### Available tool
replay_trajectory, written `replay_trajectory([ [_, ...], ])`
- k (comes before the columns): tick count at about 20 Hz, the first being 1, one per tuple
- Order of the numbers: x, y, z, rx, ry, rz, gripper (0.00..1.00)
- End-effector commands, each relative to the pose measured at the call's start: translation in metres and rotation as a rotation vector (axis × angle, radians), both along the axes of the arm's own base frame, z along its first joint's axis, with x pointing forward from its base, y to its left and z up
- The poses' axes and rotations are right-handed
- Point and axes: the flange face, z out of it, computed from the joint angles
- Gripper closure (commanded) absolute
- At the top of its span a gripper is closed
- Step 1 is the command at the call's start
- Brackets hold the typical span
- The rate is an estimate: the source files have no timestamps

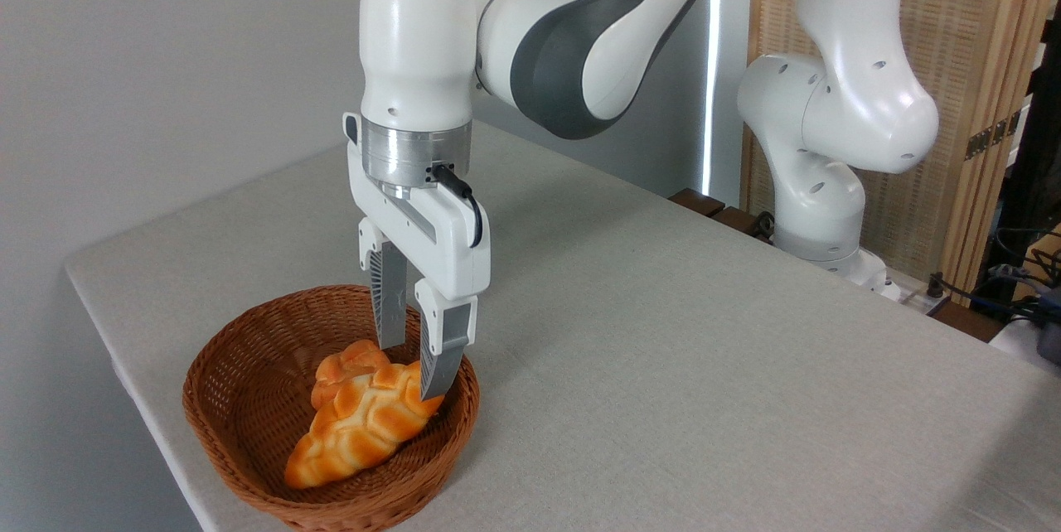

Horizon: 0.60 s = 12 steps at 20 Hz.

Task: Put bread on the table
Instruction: 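Lower the open gripper down around the braided bread loaf in the basket, then close the gripper on the braided bread loaf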

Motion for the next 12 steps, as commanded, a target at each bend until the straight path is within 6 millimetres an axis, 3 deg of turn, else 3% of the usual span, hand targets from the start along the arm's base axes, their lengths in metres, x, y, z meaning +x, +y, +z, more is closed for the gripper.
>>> replay_trajectory([
  [1, 0.001, 0.001, -0.005, 0.003, -0.030, -0.011, 0.00],
  [12, 0.005, -0.002, -0.023, 0.003, -0.042, -0.011, 0.00],
])
